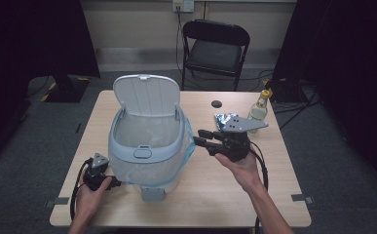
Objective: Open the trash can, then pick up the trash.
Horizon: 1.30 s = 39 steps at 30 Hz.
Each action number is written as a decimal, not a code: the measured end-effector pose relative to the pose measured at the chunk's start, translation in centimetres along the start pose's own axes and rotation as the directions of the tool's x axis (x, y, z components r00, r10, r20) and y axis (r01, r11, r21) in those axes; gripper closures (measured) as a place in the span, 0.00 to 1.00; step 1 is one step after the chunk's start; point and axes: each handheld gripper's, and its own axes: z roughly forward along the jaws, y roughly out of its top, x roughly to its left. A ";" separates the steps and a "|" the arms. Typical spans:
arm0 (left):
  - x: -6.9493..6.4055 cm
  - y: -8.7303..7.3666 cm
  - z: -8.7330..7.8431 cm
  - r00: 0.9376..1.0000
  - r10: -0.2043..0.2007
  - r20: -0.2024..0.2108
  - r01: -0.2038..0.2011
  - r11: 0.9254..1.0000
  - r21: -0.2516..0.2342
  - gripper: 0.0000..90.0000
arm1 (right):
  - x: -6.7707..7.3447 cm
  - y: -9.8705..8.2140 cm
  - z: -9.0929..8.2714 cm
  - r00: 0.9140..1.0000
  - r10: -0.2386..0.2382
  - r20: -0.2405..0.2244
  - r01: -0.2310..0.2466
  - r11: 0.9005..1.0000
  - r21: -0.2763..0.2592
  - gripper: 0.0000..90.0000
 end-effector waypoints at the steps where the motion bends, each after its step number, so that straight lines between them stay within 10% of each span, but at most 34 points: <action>1: 0.0 0.0 0.0 1.000 0.000 0.000 0.000 1.000 0.000 0.16 | -0.6 -0.4 0.0 1.000 0.014 0.014 -0.014 1.000 0.003 0.74; 20: 0.0 0.0 0.0 1.000 0.001 0.000 -0.001 1.000 0.000 0.16 | -10.1 -7.6 4.5 0.957 0.102 0.271 -0.166 0.960 0.226 0.54; 39: 0.1 0.0 0.0 1.000 0.004 0.007 -0.004 1.000 0.001 0.15 | -15.8 -11.6 7.3 0.884 0.136 0.448 -0.293 0.907 0.303 0.46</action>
